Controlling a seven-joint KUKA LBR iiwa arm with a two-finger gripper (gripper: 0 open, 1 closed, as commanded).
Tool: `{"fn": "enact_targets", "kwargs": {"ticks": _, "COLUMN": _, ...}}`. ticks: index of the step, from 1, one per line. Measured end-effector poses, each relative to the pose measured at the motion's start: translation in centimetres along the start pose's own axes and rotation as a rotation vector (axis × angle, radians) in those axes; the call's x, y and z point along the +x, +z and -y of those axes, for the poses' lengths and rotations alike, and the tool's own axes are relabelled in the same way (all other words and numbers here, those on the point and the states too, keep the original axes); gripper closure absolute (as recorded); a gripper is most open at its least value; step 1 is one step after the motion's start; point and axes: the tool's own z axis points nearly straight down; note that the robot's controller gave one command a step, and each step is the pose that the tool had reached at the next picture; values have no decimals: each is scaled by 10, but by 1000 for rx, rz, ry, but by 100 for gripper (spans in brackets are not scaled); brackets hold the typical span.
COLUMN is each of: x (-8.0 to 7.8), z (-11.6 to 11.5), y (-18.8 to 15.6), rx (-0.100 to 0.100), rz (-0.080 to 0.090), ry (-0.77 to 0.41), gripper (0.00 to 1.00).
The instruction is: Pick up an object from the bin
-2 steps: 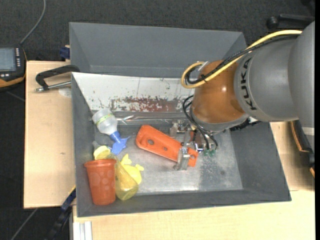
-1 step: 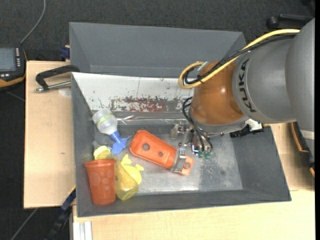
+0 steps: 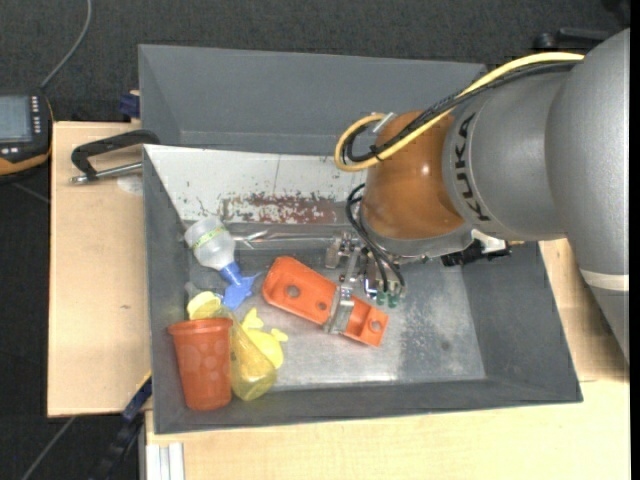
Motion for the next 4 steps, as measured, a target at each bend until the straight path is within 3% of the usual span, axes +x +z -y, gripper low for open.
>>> {"fn": "enact_targets", "kwargs": {"ticks": 1, "x": 10, "z": -17, "y": 36, "rx": 3, "rz": -14, "ry": 94, "gripper": 0}}
{"fn": "enact_targets", "kwargs": {"ticks": 2, "x": 4, "z": -14, "y": 34, "rx": -1, "rz": -1, "ry": 165, "gripper": 100}}
{"fn": "enact_targets", "kwargs": {"ticks": 4, "x": 4, "z": -13, "y": 33, "rx": -2, "rz": -1, "ry": 165, "gripper": 100}}
